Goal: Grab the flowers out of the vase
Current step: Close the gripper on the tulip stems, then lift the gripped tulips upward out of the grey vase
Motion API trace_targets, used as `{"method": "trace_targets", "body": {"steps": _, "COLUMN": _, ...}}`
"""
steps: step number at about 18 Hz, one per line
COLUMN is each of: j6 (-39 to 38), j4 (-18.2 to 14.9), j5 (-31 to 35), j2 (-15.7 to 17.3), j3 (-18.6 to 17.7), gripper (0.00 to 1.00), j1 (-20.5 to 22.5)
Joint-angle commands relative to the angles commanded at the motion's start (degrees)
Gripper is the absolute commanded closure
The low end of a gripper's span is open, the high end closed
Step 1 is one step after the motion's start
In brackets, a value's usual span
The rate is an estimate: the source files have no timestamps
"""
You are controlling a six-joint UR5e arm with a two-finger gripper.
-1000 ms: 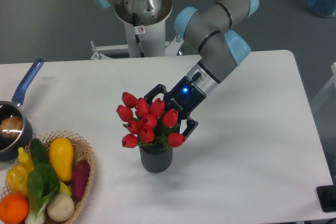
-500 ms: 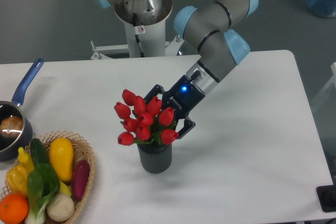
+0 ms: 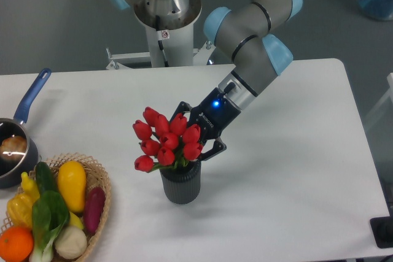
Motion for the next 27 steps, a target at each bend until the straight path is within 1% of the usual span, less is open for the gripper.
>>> {"method": "trace_targets", "body": {"steps": 4, "j6": -0.26, "j4": 0.0, "j5": -0.17, "j2": 0.09, "j3": 0.44, "gripper": 0.5, "j1": 0.0}}
{"method": "trace_targets", "body": {"steps": 8, "j6": -0.44, "j4": -0.09, "j5": -0.35, "j2": 0.09, "j3": 0.7, "gripper": 0.56, "j1": 0.18}}
{"method": "trace_targets", "body": {"steps": 13, "j6": -0.44, "j4": -0.09, "j5": -0.53, "j2": 0.09, "j3": 0.7, "gripper": 0.56, "j1": 0.61}}
{"method": "trace_targets", "body": {"steps": 20, "j6": -1.49, "j4": -0.09, "j5": -2.64, "j2": 1.05, "j3": 0.53, "gripper": 0.56, "j1": 1.23}}
{"method": "trace_targets", "body": {"steps": 24, "j6": -3.86, "j4": -0.17, "j5": -6.32, "j2": 1.93, "j3": 0.53, "gripper": 0.56, "j1": 2.37}}
{"method": "trace_targets", "body": {"steps": 27, "j6": -4.13, "j4": -0.18, "j5": -6.85, "j2": 2.63, "j3": 0.53, "gripper": 0.56, "j1": 2.9}}
